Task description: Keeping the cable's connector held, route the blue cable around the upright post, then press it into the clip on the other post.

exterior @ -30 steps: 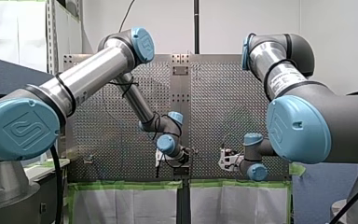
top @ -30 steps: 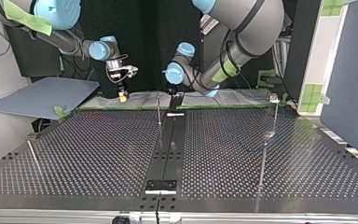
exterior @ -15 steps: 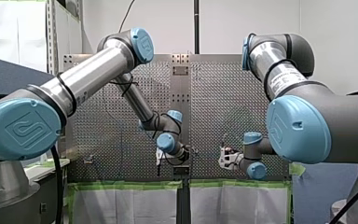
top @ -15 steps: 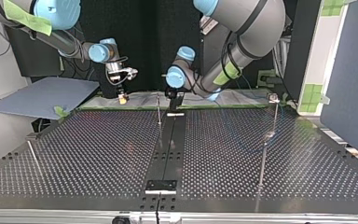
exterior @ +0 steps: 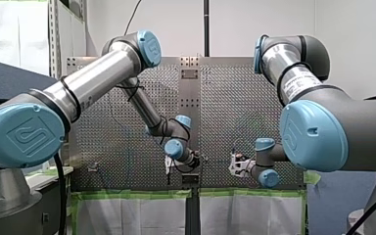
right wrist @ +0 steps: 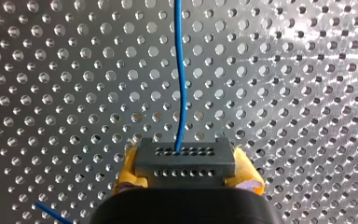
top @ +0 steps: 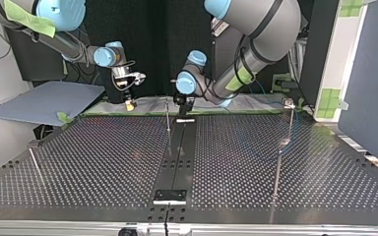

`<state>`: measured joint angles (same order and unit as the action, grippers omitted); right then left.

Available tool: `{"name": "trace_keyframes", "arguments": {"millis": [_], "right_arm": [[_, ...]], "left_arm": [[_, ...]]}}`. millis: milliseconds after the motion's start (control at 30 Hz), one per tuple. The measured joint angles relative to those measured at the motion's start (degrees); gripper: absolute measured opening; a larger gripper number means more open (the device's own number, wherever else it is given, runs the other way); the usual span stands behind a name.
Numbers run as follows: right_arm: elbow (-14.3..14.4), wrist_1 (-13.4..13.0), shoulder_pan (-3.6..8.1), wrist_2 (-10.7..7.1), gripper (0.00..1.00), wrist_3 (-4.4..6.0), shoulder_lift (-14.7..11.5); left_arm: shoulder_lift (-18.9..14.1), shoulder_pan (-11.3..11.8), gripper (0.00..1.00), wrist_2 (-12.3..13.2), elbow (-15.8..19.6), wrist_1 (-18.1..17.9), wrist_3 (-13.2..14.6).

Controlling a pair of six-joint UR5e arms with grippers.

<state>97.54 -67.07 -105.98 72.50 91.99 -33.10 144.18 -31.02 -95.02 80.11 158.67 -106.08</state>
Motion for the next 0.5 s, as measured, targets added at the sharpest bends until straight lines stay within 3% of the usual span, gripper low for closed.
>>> {"name": "trace_keyframes", "arguments": {"millis": [200,500], "right_arm": [[0.00,0.32,-0.07,-0.25,0.00,-0.11,0.00],[-0.18,0.44,0.10,-0.42,0.00,0.11,0.00]], "left_arm": [[2.51,-0.01,0.00,-0.32,-1.91,1.42,0.82],[2.87,0.99,0.00,0.90,-4.24,2.97,1.25]]}}
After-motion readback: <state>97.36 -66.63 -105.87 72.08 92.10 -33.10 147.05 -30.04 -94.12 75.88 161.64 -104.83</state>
